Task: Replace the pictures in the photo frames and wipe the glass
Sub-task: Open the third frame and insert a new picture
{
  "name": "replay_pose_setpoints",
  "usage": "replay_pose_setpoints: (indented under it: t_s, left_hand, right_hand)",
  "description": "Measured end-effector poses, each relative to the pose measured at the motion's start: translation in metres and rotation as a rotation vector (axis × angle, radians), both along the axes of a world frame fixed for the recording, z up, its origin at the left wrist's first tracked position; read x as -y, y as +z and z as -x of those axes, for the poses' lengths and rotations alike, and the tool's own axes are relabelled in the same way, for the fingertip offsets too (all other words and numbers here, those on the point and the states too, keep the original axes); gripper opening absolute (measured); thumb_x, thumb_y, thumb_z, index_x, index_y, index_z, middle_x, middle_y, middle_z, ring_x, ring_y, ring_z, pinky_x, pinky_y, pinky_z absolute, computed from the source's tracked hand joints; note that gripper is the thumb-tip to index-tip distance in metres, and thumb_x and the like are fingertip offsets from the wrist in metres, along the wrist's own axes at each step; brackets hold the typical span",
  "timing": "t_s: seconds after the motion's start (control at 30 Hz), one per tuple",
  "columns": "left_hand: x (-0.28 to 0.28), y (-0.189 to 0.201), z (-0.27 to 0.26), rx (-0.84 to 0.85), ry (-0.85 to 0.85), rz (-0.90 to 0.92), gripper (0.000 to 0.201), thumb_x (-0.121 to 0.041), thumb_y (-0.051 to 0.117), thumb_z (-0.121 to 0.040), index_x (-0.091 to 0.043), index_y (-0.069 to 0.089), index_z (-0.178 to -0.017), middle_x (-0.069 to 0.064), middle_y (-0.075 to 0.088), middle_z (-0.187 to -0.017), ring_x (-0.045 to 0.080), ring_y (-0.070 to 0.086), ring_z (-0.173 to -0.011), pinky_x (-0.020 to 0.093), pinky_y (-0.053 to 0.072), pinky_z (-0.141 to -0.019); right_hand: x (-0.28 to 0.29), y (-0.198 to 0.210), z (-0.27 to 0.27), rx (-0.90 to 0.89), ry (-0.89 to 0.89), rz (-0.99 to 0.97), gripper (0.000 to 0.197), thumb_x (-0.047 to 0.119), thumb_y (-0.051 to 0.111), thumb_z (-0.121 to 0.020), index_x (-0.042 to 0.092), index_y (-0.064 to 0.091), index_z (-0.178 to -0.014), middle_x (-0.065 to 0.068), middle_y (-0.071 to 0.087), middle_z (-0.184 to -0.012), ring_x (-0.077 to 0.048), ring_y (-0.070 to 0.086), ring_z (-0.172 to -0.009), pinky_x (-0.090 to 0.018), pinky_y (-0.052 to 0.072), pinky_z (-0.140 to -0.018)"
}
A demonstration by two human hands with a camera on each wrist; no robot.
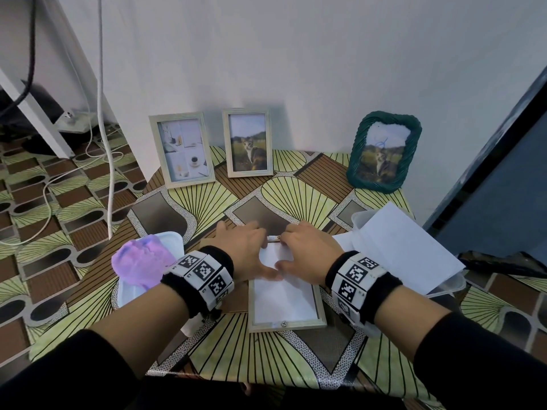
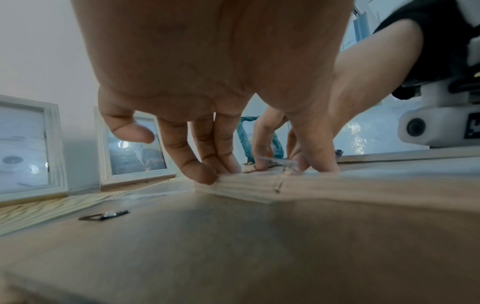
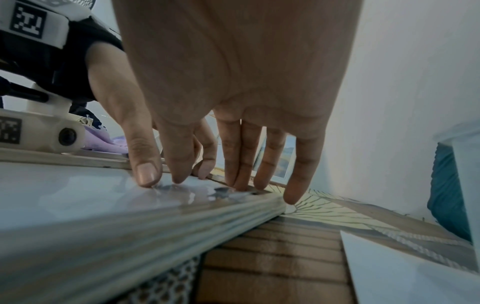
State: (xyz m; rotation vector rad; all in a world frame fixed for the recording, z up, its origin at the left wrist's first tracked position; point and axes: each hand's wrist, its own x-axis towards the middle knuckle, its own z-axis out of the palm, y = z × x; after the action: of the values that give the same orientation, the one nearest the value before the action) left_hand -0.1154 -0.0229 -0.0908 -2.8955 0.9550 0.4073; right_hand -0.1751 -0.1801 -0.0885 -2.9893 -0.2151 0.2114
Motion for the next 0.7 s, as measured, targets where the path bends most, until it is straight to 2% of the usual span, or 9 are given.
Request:
replay_pose_setpoints:
  t_s: [0.23,0.5,0.7]
  left_hand:
    - [-0.0014,-0.0005,0.0042,0.049,-0.015,-0.001,0.079,-0.089,0.051,-0.061,-0.027,0.052,-0.109,-0.012,0.045,-0.100,0.012,0.054,-0.091,0.050,0.028,-0.097]
    - [-0.0040,-0.0058,0.0004,0.012,-0.021,-0.003,0.092,-0.095,0.046,-0.052,-0.028,0.049,-0.114,-0.013,0.045,-0.106,0.013,0.053,-0.094,0.052,0.028,-0.098]
    - [-0.0045,-0.0060,-0.0012,-0.026,-0.001,0.013,0.094,-0.097,0.049,-0.045,-0.031,0.046,-0.112,-0.014,0.044,-0.106,0.011,0.051,-0.092,0.052,0.026,-0.098]
  right_hand:
    - [0.0016,-0.0050,0.0009,0.013,0.002,-0.011,0.045,0.048,0.060,-0.085,0.015,0.058,-0.115,0.001,0.054,-0.111,-0.020,0.044,-0.110,-0.041,0.047,-0.092]
    - [0.0019,-0.0025,-0.0033,0.002,-0.013,-0.018,0.040,0.048,0.061,-0.085,0.016,0.058,-0.110,0.001,0.054,-0.109,-0.020,0.045,-0.107,-0.041,0.047,-0.090]
    - [0.0014,0.0005,-0.0064,-0.030,-0.022,-0.018,0.043,0.051,0.061,-0.085,0.015,0.056,-0.107,0.000,0.054,-0.108,-0.021,0.046,-0.108,-0.042,0.046,-0.091]
